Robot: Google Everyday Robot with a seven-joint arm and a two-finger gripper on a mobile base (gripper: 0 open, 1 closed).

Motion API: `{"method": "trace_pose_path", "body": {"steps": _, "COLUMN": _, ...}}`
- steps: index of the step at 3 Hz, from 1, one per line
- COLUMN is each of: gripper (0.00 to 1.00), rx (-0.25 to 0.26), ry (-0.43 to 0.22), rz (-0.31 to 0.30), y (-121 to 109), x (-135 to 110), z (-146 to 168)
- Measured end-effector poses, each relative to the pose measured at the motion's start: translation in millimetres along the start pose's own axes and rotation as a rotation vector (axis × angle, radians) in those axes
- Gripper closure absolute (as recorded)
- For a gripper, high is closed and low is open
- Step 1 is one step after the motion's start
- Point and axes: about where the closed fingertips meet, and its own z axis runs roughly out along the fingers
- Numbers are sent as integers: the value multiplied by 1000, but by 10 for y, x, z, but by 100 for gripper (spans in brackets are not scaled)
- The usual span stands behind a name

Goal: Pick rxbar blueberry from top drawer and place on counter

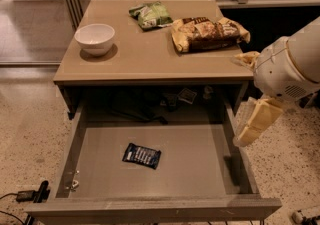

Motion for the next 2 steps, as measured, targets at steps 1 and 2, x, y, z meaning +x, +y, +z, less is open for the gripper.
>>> {"method": "trace_pose_path", "body": {"steps": 1, "gripper": 0, "rx": 0, "ry": 0, "rz": 0, "y": 0, "x": 0, "z": 0}}
{"method": "trace_pose_path", "body": {"steps": 2, "gripper": 0, "rx": -9, "ry": -3, "rz": -19, "y": 84, "x": -105, "z": 76}}
